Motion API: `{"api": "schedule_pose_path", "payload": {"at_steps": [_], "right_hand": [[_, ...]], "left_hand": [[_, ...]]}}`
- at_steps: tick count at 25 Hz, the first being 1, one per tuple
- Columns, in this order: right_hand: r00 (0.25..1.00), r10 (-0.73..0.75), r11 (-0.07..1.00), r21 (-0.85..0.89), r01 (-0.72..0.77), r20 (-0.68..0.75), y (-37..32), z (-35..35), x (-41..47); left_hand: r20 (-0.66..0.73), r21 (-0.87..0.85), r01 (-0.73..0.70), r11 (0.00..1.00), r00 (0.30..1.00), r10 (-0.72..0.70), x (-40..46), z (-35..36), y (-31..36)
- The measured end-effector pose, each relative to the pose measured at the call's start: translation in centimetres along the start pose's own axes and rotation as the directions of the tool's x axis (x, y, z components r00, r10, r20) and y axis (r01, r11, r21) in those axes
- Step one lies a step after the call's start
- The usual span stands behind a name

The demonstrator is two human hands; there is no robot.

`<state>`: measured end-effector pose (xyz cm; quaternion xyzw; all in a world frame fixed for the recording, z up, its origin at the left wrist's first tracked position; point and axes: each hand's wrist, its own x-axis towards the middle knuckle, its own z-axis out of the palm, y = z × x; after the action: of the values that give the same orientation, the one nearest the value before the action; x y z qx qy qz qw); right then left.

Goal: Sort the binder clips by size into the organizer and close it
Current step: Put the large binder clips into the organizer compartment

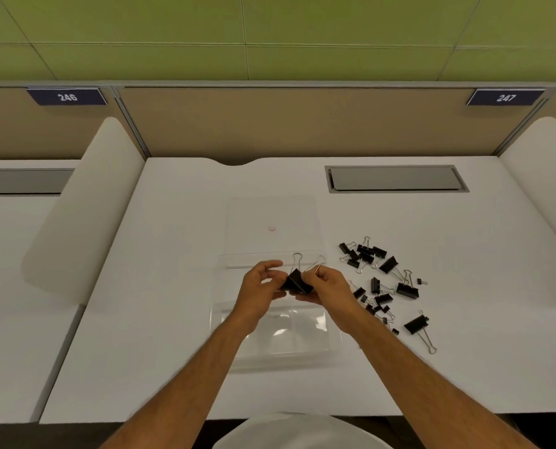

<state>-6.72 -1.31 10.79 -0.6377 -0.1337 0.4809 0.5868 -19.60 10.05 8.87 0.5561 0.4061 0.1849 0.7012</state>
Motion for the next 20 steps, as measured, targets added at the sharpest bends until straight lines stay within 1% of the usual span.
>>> {"api": "schedule_pose_path", "payload": {"at_steps": [2, 3, 6, 9, 11, 13, 15, 18, 20], "right_hand": [[0.999, 0.014, 1.000, -0.018, -0.013, 0.043, 0.0, 0.7, 0.4], [0.998, 0.022, 0.999, -0.032, -0.020, 0.051, 0.0, 1.0, 0.7], [1.000, 0.012, 0.999, -0.040, -0.012, -0.003, 0.4, 1.6, 2.0], [0.999, 0.033, 0.998, -0.045, -0.035, -0.037, 0.8, 1.3, 3.0], [0.998, 0.051, 0.996, -0.070, -0.053, -0.021, 1.1, 1.2, 3.4], [0.998, 0.066, 0.994, -0.089, -0.067, -0.015, 1.4, 1.3, 4.0], [0.997, 0.072, 0.991, -0.109, -0.073, -0.014, 1.6, 1.6, 4.6], [0.997, 0.070, 0.986, -0.149, -0.072, -0.022, 2.2, 2.2, 5.3], [0.996, 0.064, 0.982, -0.176, -0.072, -0.054, 2.7, 2.6, 5.6]], "left_hand": [[0.014, 0.001, 0.024, 1.000, 1.000, -0.024, 0.0, -1.1, -0.2], [-0.002, -0.003, 0.032, 0.999, 0.999, -0.032, 0.0, -1.8, -0.2], [-0.134, 0.017, 0.048, 0.999, 0.990, -0.045, 0.6, -4.4, -1.2], [-0.315, 0.156, 0.065, 0.986, 0.949, -0.013, 1.6, -7.5, -2.4], [-0.361, 0.301, 0.069, 0.951, 0.931, 0.046, 2.2, -8.9, -3.2], [-0.363, 0.427, 0.078, 0.901, 0.927, 0.092, 2.8, -9.5, -4.0], [-0.349, 0.513, 0.088, 0.854, 0.930, 0.114, 3.4, -9.5, -4.7], [-0.301, 0.588, 0.083, 0.805, 0.946, 0.122, 3.8, -9.2, -5.2], [-0.258, 0.634, 0.072, 0.770, 0.958, 0.123, 4.0, -9.0, -5.6]]}}
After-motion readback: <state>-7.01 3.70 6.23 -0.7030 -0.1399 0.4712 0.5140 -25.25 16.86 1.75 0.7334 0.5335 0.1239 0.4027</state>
